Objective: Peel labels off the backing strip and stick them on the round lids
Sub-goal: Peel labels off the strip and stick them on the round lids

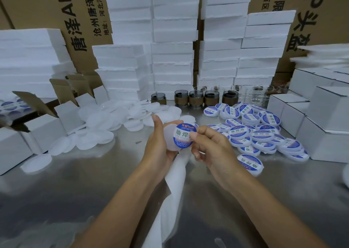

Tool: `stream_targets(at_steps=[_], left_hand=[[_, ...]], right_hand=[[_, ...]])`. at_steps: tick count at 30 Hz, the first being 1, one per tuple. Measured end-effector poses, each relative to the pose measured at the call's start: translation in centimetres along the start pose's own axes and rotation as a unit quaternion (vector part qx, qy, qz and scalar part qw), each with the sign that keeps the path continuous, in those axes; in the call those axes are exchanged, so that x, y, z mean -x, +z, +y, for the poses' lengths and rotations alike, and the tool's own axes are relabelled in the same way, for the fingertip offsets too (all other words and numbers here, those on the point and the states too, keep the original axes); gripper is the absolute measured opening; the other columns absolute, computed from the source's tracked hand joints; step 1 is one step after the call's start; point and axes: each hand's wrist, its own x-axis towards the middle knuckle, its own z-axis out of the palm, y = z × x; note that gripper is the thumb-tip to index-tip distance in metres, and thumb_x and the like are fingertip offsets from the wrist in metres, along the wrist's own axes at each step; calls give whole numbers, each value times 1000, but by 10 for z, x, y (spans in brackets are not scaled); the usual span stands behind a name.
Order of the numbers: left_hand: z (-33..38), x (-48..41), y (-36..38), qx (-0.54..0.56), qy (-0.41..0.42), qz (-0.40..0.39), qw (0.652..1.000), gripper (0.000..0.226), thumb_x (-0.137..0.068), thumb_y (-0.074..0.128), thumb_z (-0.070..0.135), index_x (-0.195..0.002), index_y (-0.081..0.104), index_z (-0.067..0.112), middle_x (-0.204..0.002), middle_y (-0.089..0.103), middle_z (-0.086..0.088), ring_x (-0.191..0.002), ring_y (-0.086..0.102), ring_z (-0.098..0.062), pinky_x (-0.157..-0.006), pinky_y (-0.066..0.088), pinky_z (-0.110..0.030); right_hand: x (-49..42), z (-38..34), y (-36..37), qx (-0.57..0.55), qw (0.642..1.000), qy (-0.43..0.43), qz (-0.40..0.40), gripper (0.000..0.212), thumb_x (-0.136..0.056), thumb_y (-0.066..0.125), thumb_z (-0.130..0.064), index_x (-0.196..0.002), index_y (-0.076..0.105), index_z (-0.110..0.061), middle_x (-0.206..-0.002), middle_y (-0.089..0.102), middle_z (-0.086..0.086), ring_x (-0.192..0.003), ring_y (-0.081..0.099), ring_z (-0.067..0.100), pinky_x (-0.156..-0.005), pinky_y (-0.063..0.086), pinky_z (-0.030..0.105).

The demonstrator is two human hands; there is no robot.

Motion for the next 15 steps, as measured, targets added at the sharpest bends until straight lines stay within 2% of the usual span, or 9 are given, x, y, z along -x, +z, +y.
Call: stream_targets(at_steps=[4,8,13,15], left_hand=[[-5,2,2,18,-13,-45,999,70,-88,22,64,-90,67,10,-91,73,-14,-87,69,-26,-86,53,-41],[-8,-1,-1,18,-18,-60,998,73,-87,20,64,-91,67,8,-88,74,-12,-82,71,-21,-69,59,-29],[-9,-3,-2,18,-23,-76,997,75,-78,25,68,-94,68,8,-92,74,-12,-86,71,-23,-68,58,-28],[-9,-2,-1,17,-23,-82,996,76,-74,27,68,-96,66,7,-93,74,-13,-88,71,-23,-67,58,-28]], right_hand=[[3,0,4,16,1000,-7,2,13,-85,62,-8,-75,63,-16,-55,60,-9,-41,38,4,-42,32,12],[2,2,4,31,999,-5,33,7,-82,66,-7,-78,65,-11,-64,65,-4,-39,46,0,-40,33,10],[2,2,3,44,996,10,73,5,-79,70,-7,-76,66,-10,-73,66,-1,-39,51,-1,-40,35,8],[1,2,3,55,995,15,83,6,-79,71,-7,-75,67,-10,-71,66,-3,-40,52,-2,-41,36,7]])
